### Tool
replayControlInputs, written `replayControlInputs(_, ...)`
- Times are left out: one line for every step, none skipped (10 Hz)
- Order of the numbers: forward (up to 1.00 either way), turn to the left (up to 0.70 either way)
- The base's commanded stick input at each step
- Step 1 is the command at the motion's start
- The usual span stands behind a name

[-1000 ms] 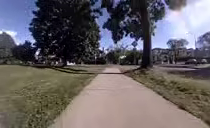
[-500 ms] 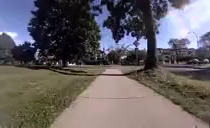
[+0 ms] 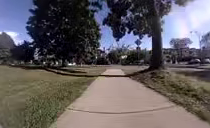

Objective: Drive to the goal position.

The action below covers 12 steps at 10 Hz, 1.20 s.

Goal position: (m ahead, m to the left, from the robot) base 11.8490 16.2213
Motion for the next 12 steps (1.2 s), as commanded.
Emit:
replayControlInputs(1.00,-0.08)
replayControlInputs(1.00,0.00)
replayControlInputs(1.00,0.00)
replayControlInputs(1.00,0.00)
replayControlInputs(1.00,0.00)
replayControlInputs(1.00,0.00)
replayControlInputs(1.00,0.00)
replayControlInputs(1.00,0.00)
replayControlInputs(1.00,0.00)
replayControlInputs(1.00,0.00)
replayControlInputs(1.00,0.00)
replayControlInputs(1.00,0.00)
